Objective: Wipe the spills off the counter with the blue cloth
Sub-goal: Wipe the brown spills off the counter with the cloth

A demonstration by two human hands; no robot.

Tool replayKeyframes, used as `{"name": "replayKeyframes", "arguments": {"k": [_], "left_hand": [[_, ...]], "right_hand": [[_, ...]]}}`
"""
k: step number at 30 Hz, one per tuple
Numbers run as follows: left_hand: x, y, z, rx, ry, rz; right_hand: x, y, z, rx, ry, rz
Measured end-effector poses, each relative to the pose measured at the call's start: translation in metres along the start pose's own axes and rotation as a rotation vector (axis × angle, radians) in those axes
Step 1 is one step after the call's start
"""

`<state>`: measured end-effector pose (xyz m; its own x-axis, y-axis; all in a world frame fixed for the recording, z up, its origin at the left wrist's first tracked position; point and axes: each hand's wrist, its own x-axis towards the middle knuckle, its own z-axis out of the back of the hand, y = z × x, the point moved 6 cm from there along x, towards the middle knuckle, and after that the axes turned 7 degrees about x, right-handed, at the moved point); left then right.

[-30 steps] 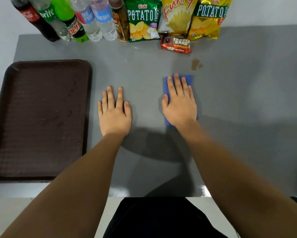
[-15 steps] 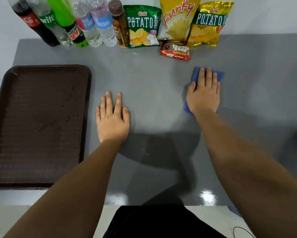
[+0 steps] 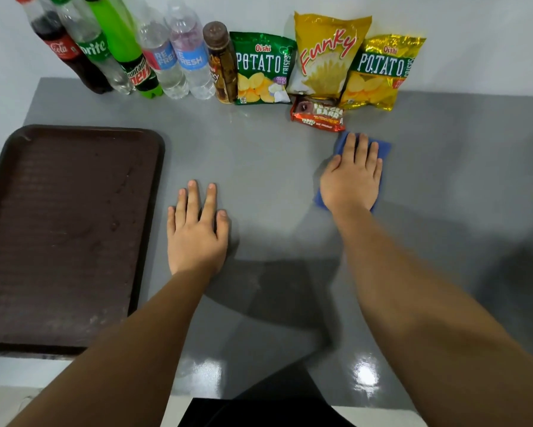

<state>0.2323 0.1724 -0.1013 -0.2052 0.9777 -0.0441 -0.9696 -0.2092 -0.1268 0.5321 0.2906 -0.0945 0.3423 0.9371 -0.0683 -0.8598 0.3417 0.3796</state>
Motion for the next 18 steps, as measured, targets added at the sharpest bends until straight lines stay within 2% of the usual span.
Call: {"name": "replayKeyframes", "arguments": {"k": [5,10,14,18], "left_hand": [[-0.002,0.0,0.003,-0.009,0.001,-0.004],[-0.002,0.0,0.003,-0.003,-0.005,-0.002],[-0.001,-0.001,0.003,-0.001,-0.023,-0.007],[-0.002,-0.002,0.002,0.002,-0.04,-0.005]], "right_hand": [[0.029,-0.02,0.011,0.001,0.0,-0.003],[0.018,-0.053,0.022,0.013,-0.02,-0.085],[-0.029,-0.066,0.024,0.015,-0.042,-0.095],[-0.103,-0.04,0.011,-0.018,-0.08,-0.003]]}}
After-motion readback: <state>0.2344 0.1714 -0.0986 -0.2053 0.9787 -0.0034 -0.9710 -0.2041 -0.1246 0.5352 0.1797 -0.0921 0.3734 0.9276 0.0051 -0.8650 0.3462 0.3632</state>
